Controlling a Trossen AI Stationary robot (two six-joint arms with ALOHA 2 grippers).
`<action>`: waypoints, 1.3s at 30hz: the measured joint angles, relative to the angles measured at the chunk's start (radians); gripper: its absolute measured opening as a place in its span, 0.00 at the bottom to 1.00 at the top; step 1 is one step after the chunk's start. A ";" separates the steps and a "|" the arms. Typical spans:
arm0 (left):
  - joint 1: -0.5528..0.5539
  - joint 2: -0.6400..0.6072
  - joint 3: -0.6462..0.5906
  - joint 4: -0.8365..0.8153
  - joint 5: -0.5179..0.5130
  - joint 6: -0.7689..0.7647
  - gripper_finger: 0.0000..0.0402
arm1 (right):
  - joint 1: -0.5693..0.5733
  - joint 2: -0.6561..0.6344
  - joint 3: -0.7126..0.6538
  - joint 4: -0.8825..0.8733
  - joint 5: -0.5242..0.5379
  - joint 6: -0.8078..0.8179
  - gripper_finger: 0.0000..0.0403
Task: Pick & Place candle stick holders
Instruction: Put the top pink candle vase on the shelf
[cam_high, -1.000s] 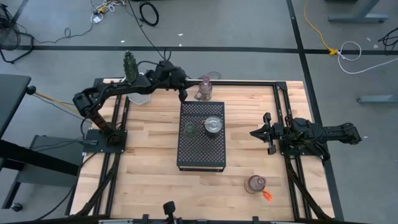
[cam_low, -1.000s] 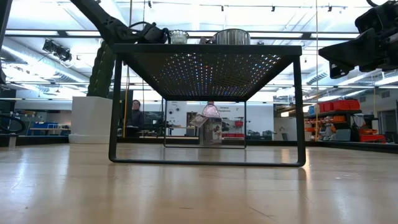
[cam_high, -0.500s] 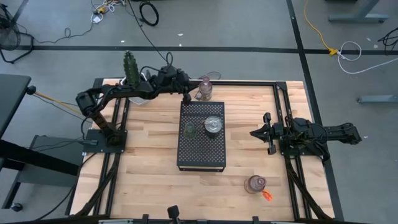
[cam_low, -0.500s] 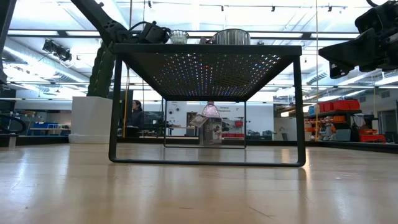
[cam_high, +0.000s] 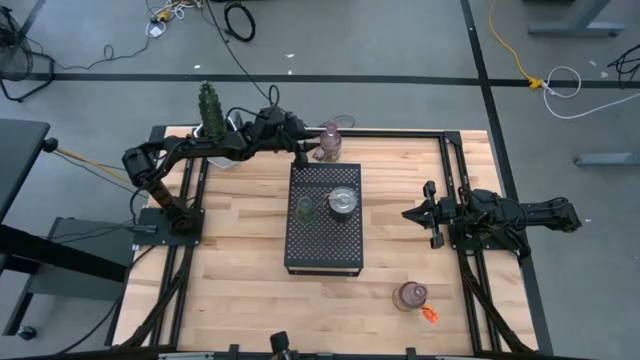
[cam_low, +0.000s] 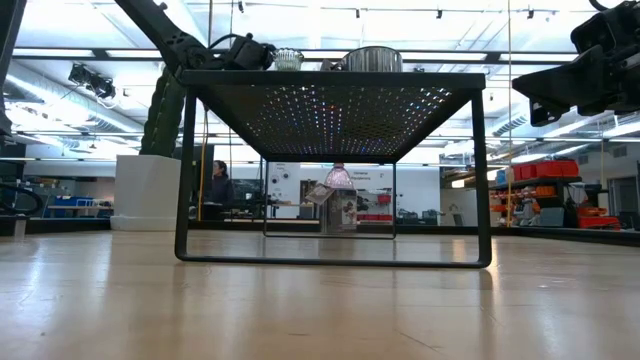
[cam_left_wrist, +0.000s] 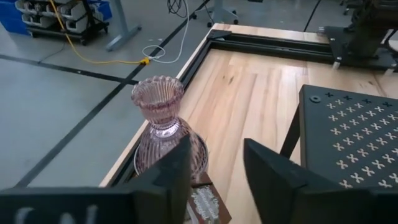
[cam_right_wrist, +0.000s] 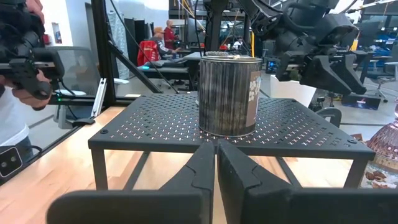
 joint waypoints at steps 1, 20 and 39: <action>0.000 0.000 0.000 0.000 0.005 -0.019 0.41 | 0.000 0.000 0.000 0.000 0.000 0.000 0.06; -0.001 0.026 0.001 -0.020 -0.028 -0.081 0.80 | 0.000 0.000 0.000 0.000 0.000 0.000 0.06; -0.002 0.143 0.119 -0.030 -0.055 -0.122 0.92 | 0.000 0.000 0.000 0.000 0.000 0.000 0.06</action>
